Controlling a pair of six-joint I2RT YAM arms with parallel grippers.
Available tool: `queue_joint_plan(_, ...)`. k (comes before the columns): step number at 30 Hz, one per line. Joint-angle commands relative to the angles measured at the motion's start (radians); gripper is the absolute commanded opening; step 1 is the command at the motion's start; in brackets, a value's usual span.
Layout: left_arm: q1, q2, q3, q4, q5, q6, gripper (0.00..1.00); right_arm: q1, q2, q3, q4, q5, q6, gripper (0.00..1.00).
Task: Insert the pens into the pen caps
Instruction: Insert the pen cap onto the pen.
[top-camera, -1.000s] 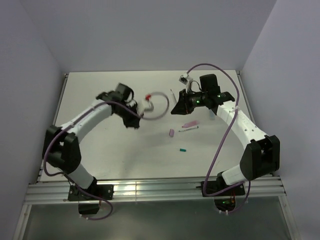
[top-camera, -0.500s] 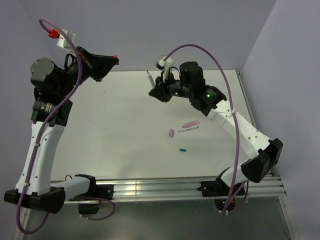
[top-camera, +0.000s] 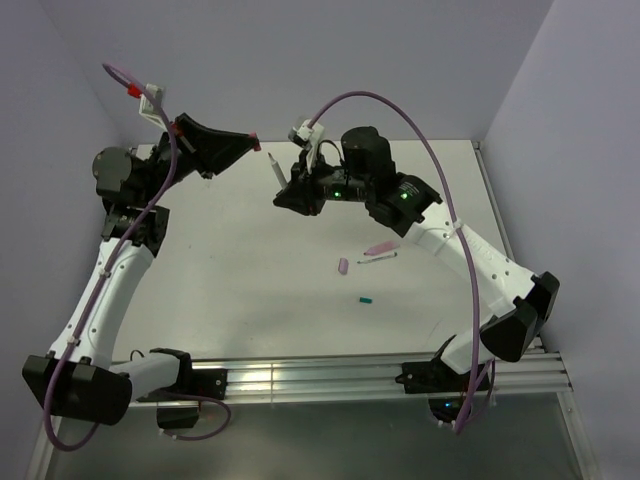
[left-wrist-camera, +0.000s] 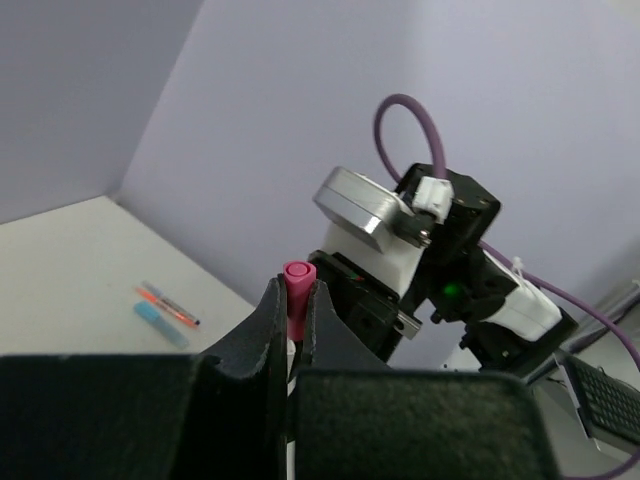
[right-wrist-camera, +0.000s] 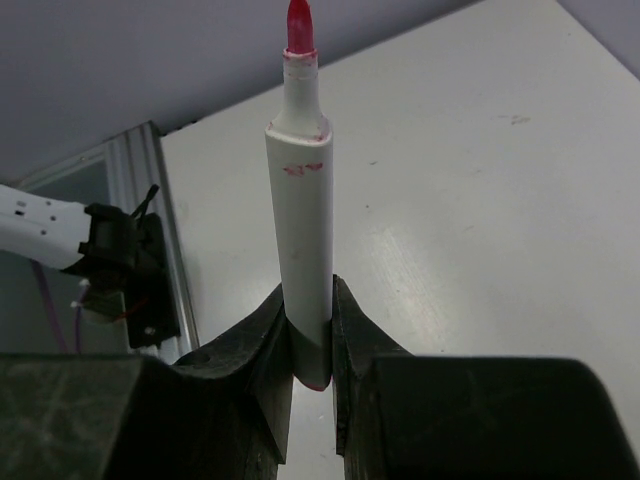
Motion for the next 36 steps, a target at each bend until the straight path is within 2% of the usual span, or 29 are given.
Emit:
queue_joint_plan(1,0.009,-0.03,-0.038,0.34,0.119,-0.164,0.0,0.007,-0.015,0.035,0.029,-0.092,0.023,0.0)
queue_joint_plan(5,0.009,-0.044,-0.08,0.429,0.133,-0.193,0.0,0.007,-0.018,0.042,0.02,-0.123,0.026,0.0)
queue_joint_plan(13,0.008,-0.055,-0.085,0.392,0.114,-0.164,0.0,0.016,-0.007,0.085,0.009,-0.158,0.04,0.0)
queue_joint_plan(23,0.008,-0.044,-0.097,0.46,0.108,-0.173,0.0,0.041,0.004,0.093,-0.005,-0.189,0.035,0.0)
queue_joint_plan(36,0.008,-0.041,-0.111,0.454,0.111,-0.179,0.0,0.055,0.007,0.111,-0.014,-0.19,0.035,0.0)
